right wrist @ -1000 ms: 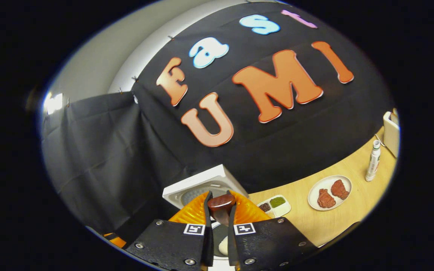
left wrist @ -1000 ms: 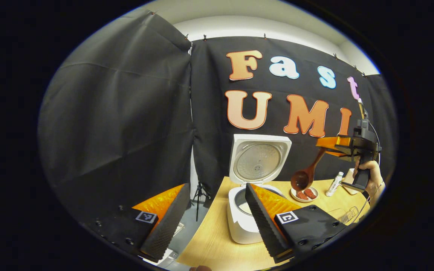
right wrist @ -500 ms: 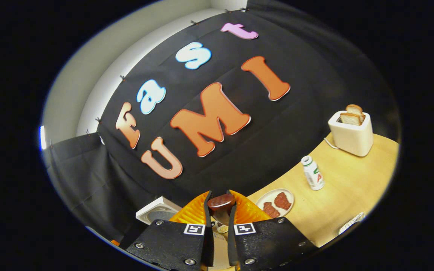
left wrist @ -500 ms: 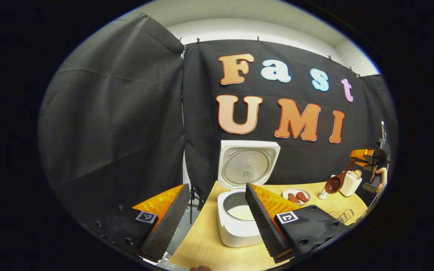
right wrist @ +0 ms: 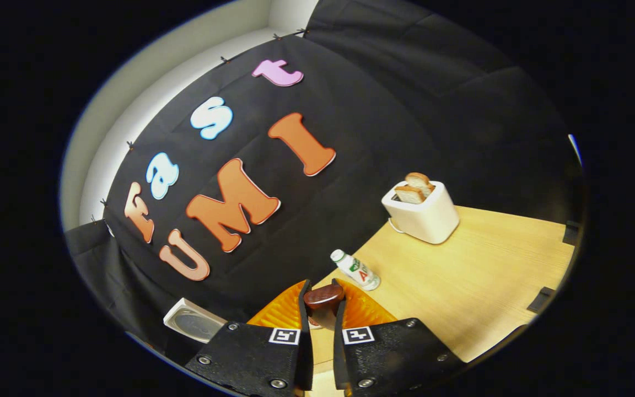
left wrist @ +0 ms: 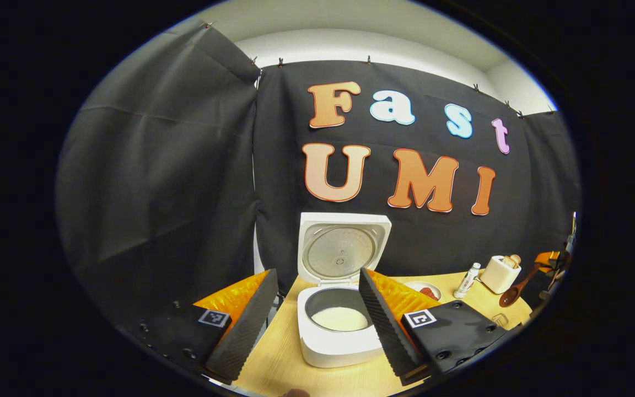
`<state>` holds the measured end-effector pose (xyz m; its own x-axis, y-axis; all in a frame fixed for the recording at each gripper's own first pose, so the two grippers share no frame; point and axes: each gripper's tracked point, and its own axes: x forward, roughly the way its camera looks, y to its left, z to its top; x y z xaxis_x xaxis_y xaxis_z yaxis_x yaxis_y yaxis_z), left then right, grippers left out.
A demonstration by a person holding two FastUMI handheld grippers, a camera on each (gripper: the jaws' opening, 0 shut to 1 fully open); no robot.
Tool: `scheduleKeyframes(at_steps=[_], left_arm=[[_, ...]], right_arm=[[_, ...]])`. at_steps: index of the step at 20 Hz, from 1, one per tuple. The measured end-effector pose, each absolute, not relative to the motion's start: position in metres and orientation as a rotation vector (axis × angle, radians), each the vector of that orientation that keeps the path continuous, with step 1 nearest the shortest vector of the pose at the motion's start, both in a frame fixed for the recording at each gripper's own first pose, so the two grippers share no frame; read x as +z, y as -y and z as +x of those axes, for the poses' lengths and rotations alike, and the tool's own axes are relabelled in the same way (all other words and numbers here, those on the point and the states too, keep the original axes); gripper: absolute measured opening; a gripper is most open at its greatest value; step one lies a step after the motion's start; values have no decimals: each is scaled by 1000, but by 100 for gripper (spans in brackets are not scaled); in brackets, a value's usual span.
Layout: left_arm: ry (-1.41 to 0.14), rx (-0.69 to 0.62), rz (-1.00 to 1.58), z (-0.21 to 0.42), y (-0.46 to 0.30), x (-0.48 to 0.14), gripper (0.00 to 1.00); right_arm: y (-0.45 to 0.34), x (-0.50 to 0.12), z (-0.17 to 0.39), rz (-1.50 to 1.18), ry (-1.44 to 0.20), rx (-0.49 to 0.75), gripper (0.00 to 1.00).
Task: Close the left gripper, press the button to open the rice cooker; take a wooden spoon from the chopstick holder with the right hand, scoop a spoonful of rice and pour it into the rice cooker, then put the wooden spoon back into the chopstick holder.
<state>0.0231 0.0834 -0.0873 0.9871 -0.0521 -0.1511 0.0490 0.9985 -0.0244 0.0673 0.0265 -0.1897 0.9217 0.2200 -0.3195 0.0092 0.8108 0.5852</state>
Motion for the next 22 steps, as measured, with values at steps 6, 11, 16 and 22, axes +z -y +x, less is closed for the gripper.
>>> scheduleKeyframes(at_steps=[6, 11, 16, 22], left_arm=[[-148, -72, -13, 22, -62, -80, 100], [-172, -73, 14, 19, -56, -89, 100], [-145, -74, 12, 21, -49, -79, 99], [-138, -57, 29, 25, -41, -76, 99]], right_arm=[[-1, -242, 41, 625, -450, 59, 14], [0, -277, 34, 640, -484, 48, 14], [1, -313, 31, 636, -529, 19, 14], [8, -318, 31, 593, -536, 7, 28]])
